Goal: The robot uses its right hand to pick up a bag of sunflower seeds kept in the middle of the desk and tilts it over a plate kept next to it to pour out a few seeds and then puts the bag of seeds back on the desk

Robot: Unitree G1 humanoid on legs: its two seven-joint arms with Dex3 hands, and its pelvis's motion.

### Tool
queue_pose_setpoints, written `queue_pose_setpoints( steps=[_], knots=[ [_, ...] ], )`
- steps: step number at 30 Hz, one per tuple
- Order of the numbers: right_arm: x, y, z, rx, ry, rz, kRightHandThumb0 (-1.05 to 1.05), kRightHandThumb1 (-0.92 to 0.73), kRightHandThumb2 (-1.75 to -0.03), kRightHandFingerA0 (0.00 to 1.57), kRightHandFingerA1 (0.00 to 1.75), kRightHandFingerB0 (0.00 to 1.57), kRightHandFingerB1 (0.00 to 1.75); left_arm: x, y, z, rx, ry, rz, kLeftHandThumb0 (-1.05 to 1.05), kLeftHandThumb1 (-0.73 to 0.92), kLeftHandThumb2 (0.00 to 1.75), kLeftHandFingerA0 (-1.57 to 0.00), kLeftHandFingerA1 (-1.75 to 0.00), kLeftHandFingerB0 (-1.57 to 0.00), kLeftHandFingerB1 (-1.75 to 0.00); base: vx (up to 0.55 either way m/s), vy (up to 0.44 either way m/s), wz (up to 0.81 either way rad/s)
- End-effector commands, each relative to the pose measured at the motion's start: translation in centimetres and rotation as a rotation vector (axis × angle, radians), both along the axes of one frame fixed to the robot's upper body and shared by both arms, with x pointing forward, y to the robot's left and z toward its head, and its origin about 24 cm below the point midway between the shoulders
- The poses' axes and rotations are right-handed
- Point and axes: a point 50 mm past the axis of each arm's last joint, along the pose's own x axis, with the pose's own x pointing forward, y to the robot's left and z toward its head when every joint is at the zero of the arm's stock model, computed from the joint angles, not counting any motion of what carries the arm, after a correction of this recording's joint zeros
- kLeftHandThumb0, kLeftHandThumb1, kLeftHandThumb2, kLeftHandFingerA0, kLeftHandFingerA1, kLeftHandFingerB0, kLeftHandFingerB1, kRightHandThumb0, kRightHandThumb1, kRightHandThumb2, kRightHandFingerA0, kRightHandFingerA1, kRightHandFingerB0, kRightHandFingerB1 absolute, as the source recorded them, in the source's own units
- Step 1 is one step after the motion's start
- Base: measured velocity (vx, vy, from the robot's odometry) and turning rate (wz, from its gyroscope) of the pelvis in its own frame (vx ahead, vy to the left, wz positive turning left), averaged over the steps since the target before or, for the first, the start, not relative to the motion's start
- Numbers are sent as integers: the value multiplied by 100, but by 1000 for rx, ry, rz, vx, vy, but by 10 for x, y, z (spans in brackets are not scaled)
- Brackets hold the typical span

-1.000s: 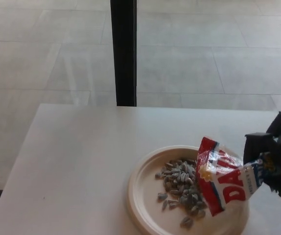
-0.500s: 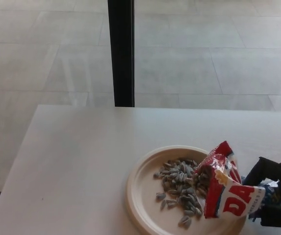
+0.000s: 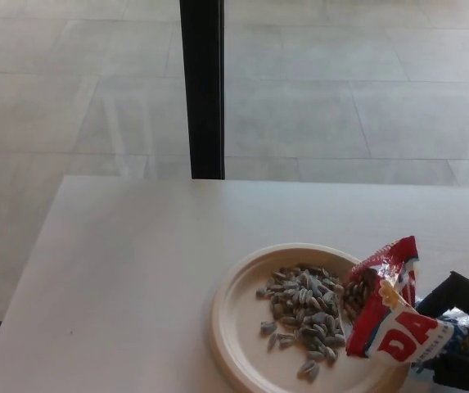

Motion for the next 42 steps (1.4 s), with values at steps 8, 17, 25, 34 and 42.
queue_pose_setpoints(
  steps=[8, 17, 25, 34, 42],
  knots=[
    [-10, 4, -31, 81, 116, -30, -46, -76, -63, 69, 124, 26, 45, 0, 0, -1, 10, 16, 5, -82, 72, 63, -50, -49, -53, -38, 0, 0, 0],
    [-18, 15, -55, 3, 306, 32, -104, -67, -96, 0, 15, 0, 0, 0, 0, 0, 14, -6, -8, -89, 60, 75, -51, -57, -52, -45, 0, 0, 0],
    [-22, 12, -59, 5, 331, 44, -105, -64, -94, 0, 11, 0, 1, -4, -1, 0, 11, -4, 9, -90, 60, 76, -49, -57, -51, -43, 0, 0, 0],
    [-31, -3, -56, -1, 348, 74, -105, -64, -100, 0, 16, 0, 7, -7, -4, -2, 5, 13, 17, -80, 72, 63, -48, -50, -51, -38, 0, 0, 0],
    [-30, -19, -34, -45, 313, 156, -101, -72, -62, 0, 0, 0, 0, -7, -3, -2, 8, 7, 25, -79, 73, 63, -50, -50, -51, -39, 0, 0, 0]
  ],
)
